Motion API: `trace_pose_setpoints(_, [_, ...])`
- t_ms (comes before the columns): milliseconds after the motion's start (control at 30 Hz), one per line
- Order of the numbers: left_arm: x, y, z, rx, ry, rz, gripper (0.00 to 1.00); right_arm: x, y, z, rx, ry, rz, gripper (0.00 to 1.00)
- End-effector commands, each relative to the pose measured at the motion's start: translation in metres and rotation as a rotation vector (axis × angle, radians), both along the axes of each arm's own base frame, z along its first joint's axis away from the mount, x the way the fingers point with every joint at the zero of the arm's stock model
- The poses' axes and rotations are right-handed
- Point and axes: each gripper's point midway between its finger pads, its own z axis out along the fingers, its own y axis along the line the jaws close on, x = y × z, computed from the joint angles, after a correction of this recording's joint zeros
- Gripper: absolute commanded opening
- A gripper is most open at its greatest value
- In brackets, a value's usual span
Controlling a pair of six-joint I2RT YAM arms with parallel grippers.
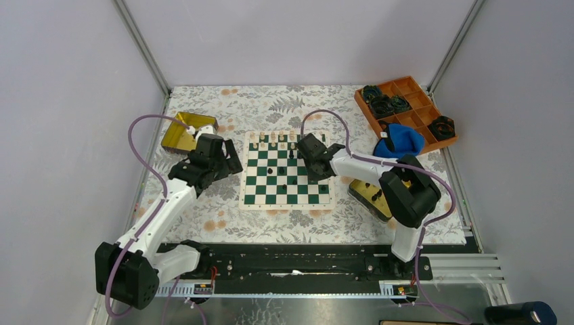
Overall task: Set up the chess pieces on the board
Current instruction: Place the chess piece on the chessboard.
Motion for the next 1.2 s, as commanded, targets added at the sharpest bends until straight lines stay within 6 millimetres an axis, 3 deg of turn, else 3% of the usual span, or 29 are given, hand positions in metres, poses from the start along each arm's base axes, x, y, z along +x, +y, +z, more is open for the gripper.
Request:
trace_pose_setpoints(0, [0.002,-0.001,0.007,-0.029,-0.036,0.01,0.99,-0.005,0.015,0.022,0.066,-0.05,0.0,0.0])
trace_pose_setpoints(300, [0.0,-0.002,0.004,-0.039,-0.028,0.011,0.99,-0.025,0.027,0.014,0.065,-0.035,0.026,0.0])
trace_pose_setpoints(567, [0.0,-0.002,0.003,-0.04,-0.026,0.013,0.99,-0.035,0.025,0.008,0.05,-0.024,0.03,0.0])
trace_pose_setpoints(1167, [0.005,-0.003,0.004,-0.034,-0.021,0.008,0.99,-0.031,0.016,0.009,0.008,-0.054,0.021,0.0])
